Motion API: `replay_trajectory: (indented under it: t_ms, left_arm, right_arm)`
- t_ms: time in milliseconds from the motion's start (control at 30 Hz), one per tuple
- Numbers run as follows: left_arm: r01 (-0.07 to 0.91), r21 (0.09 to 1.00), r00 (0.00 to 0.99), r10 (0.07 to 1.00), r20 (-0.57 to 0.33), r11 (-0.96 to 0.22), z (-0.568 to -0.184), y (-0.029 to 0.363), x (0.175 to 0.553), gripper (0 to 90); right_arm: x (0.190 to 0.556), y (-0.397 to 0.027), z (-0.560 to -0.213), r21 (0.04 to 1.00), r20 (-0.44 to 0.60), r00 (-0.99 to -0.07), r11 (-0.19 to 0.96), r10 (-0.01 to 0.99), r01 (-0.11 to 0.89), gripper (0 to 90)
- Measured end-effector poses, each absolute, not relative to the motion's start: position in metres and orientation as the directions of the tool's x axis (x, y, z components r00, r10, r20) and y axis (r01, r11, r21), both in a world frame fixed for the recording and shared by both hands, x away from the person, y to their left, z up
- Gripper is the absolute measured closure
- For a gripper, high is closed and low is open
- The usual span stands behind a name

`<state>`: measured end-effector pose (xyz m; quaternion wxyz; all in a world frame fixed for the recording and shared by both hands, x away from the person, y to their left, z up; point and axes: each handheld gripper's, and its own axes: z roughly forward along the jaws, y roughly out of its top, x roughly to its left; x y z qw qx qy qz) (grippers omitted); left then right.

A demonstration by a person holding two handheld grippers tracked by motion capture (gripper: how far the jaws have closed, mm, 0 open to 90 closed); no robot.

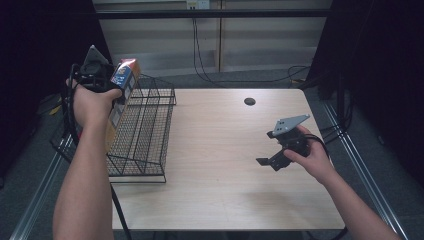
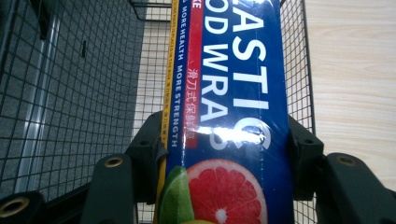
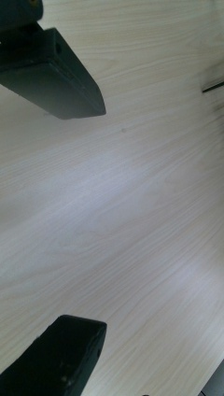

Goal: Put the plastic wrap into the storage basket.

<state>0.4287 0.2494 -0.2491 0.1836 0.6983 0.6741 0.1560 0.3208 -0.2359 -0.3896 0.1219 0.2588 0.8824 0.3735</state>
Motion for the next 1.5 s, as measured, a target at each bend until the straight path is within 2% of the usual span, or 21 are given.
replay_trajectory:
  t_ms: [867,1500]
  left_arm:
    - [0.889,0.455,-0.038,0.998,-0.045,0.054,-0.257,0.276,0.422,43.7]
    - [0.902,0.427,-0.063,0.998,-0.018,0.064,-0.267,0.285,0.423,43.6]
  right_arm:
    - [0.315,-0.251,-0.408,0.749,0.01,-0.81,0.533,0.586,0.395,0.0]
    - [0.309,-0.256,-0.42,0.76,0.028,-0.804,0.51,0.593,0.403,0.0]
